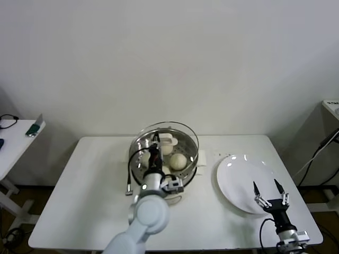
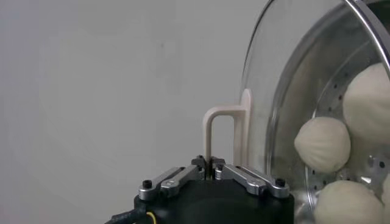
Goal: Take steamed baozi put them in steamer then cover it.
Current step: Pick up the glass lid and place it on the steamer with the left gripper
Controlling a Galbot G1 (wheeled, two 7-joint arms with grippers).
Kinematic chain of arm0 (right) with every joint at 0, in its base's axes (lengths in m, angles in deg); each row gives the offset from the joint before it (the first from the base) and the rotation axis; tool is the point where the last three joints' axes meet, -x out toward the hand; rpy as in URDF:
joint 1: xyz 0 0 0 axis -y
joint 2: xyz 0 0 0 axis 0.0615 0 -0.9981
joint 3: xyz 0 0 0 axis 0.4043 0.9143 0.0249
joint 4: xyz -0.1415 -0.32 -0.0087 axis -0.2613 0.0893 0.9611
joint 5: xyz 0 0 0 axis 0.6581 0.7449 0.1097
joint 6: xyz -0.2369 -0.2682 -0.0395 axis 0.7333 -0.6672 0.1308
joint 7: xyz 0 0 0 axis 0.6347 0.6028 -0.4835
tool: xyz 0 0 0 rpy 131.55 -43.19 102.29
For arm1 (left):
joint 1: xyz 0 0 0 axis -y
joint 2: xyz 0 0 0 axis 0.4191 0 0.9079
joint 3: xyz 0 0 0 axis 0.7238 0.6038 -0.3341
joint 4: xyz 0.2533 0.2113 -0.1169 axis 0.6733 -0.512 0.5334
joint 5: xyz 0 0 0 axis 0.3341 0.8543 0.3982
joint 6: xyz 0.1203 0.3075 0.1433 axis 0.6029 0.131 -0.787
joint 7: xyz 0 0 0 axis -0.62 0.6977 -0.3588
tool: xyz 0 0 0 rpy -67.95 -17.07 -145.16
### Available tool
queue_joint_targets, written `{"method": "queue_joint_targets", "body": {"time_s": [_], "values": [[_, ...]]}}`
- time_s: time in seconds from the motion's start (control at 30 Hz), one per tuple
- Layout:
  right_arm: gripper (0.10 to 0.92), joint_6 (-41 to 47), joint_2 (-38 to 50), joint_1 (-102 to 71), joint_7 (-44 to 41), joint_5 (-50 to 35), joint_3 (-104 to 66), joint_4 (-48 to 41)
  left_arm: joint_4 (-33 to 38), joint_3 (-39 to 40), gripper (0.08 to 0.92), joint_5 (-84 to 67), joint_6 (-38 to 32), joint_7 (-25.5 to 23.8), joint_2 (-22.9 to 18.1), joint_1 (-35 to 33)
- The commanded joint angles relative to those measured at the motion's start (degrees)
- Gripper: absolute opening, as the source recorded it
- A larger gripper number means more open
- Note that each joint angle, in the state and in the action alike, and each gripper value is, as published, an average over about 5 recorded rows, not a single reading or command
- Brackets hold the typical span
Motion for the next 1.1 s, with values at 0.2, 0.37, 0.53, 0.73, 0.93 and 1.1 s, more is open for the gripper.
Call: {"method": "queue_joint_targets", "body": {"time_s": [0.2,0.37,0.53,0.73,0.93,1.1], "values": [[0.823,-0.56,-0.32,0.59,0.3,-0.16,-0.11,-0.43,-5.62,1.04,0.138,3.27,-0.6,0.55,-1.59,0.12],[0.823,-0.7,-0.39,0.81,0.48,-0.17,-0.2,-0.5,-6.0,0.91,0.138,3.15,-0.89,0.66,-1.5,0.56],[0.823,-1.03,-0.45,0.82,0.51,-0.31,-0.39,-0.46,-6.09,0.44,0.138,3.6,-1.53,0.54,-0.52,0.43],[0.823,-1.11,-0.48,0.73,0.54,-0.32,-0.6,-0.4,-5.89,0.04,0.138,4.33,-1.71,0.24,0.06,-0.29],[0.823,-1.1,-0.64,0.69,0.61,-0.14,-0.66,-0.18,-5.99,0.34,0.138,4.09,-1.68,0.37,-0.75,-0.22],[0.823,-1.01,-0.88,0.62,0.56,-0.03,-0.65,0.02,-5.43,0.35,0.141,4.06,-1.69,0.42,-0.23,-0.63]]}}
